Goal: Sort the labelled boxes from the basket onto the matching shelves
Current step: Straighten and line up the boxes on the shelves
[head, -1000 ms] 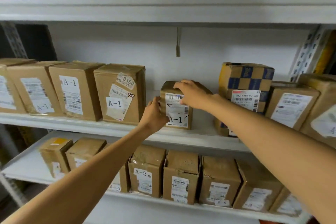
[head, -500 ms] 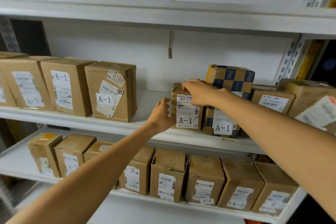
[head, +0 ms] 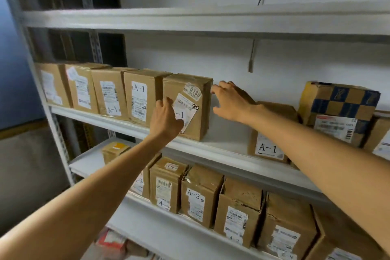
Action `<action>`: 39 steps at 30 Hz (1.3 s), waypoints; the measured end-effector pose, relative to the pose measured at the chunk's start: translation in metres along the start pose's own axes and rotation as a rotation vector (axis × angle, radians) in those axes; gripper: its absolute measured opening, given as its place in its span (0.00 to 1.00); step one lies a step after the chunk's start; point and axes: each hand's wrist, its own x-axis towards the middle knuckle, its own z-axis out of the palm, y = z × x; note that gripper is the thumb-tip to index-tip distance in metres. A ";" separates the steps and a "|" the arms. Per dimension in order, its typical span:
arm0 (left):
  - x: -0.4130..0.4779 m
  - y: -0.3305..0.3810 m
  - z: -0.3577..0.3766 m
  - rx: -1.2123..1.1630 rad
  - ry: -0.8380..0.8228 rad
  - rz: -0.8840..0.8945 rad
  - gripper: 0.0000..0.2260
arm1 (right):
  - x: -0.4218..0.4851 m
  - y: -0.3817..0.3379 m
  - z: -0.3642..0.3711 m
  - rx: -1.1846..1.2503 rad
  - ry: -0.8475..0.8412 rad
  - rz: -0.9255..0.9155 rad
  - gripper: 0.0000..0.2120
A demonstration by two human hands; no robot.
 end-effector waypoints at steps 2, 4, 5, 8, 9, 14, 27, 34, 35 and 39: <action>0.015 -0.021 -0.009 0.002 -0.009 0.020 0.31 | 0.016 -0.010 0.000 0.008 0.009 0.009 0.22; 0.029 -0.039 -0.020 -0.018 -0.003 -0.003 0.28 | 0.035 -0.019 -0.002 0.052 0.024 0.040 0.26; 0.036 -0.048 -0.026 -0.030 0.012 -0.014 0.28 | 0.045 -0.024 -0.002 0.068 0.030 0.054 0.29; 0.063 -0.071 -0.051 0.021 0.088 0.163 0.32 | 0.073 -0.040 -0.004 0.084 -0.007 0.078 0.37; 0.075 -0.077 -0.060 0.037 0.091 0.254 0.33 | 0.082 -0.046 -0.004 0.097 -0.019 0.087 0.38; 0.128 -0.092 -0.092 0.243 0.026 0.456 0.39 | 0.110 -0.070 0.012 0.118 -0.077 0.156 0.41; 0.157 -0.130 -0.082 0.351 -0.111 0.450 0.33 | 0.123 -0.093 0.035 -0.018 -0.154 0.146 0.36; 0.160 -0.125 -0.082 0.179 -0.107 0.408 0.31 | 0.112 -0.084 0.034 0.043 -0.106 0.123 0.35; 0.160 -0.124 -0.083 0.164 -0.124 0.406 0.31 | 0.113 -0.084 0.035 0.057 -0.112 0.124 0.35; 0.156 -0.113 -0.077 0.213 -0.154 0.366 0.33 | 0.115 -0.083 0.037 0.070 -0.120 0.124 0.35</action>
